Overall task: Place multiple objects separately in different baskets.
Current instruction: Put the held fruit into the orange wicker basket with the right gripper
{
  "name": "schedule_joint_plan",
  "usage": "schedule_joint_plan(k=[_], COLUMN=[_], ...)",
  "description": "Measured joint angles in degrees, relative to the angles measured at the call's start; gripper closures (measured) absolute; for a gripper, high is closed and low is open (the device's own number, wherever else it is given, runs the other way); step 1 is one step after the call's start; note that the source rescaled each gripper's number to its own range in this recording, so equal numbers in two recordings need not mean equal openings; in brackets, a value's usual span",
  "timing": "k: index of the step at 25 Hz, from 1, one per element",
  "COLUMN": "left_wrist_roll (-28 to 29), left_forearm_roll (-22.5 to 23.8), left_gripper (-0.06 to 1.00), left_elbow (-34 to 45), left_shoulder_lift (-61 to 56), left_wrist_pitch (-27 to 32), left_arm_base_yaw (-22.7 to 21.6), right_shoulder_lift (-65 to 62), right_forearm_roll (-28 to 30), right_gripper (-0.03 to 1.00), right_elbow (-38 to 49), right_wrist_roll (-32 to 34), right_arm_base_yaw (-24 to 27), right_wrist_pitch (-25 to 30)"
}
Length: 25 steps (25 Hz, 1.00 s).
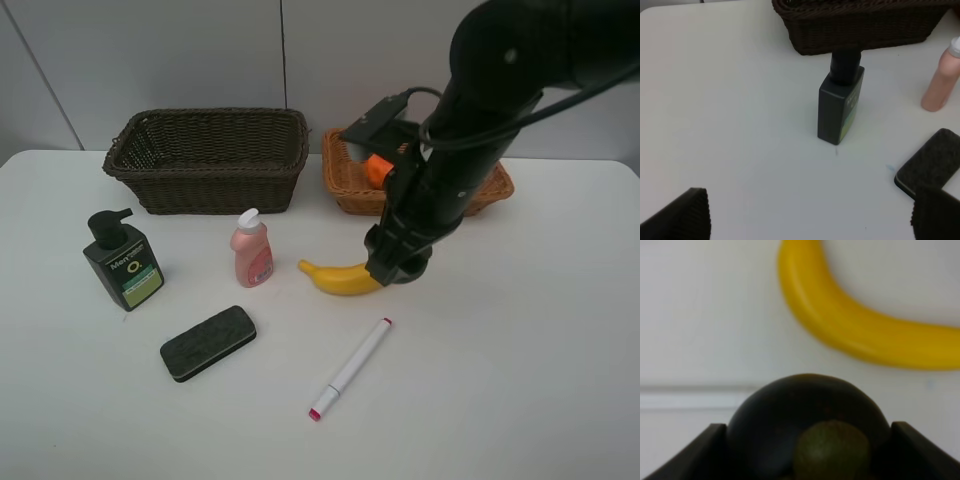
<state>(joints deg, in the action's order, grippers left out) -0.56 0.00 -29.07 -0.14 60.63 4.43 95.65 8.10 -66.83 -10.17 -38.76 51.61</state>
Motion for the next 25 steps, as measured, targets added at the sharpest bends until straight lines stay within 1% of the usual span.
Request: schedule_joint_plan(k=[2, 4, 6, 10, 15, 19, 22, 25], left_wrist_roll=[0.0, 0.0, 0.0, 0.0, 0.0, 0.0, 0.0, 0.0], left_forearm_roll=[0.0, 0.0, 0.0, 0.0, 0.0, 0.0, 0.0, 0.0], left_gripper=[-0.06, -0.06, -0.06, -0.06, -0.06, -0.06, -0.06, -0.06], left_elbow=[0.0, 0.0, 0.0, 0.0, 0.0, 0.0, 0.0, 0.0], left_shoulder_lift=[0.0, 0.0, 0.0, 0.0, 0.0, 0.0, 0.0, 0.0], left_wrist_pitch=[0.0, 0.0, 0.0, 0.0, 0.0, 0.0, 0.0, 0.0], left_arm_base_yaw=[0.0, 0.0, 0.0, 0.0, 0.0, 0.0, 0.0, 0.0], right_shoulder_lift=[0.0, 0.0, 0.0, 0.43, 6.68, 14.68, 18.97, 20.67], right_forearm_roll=[2.73, 4.57, 5.3, 5.48, 5.53, 4.78, 4.04, 3.79], right_gripper=[0.21, 0.21, 0.21, 0.21, 0.21, 0.21, 0.21, 0.21], right_elbow=[-4.39, -8.08, -10.39, -11.76, -12.43, -12.43, -12.43, -12.43], right_wrist_roll=[1.65, 3.04, 4.26, 8.36, 11.76, 12.22, 12.28, 12.28], right_arm_base_yaw=[2.3, 5.29, 8.56, 14.59, 20.91, 23.69, 23.97, 23.97], right_wrist_pitch=[0.35, -2.17, -6.27, -17.09, -27.43, -32.67, -34.95, -37.31])
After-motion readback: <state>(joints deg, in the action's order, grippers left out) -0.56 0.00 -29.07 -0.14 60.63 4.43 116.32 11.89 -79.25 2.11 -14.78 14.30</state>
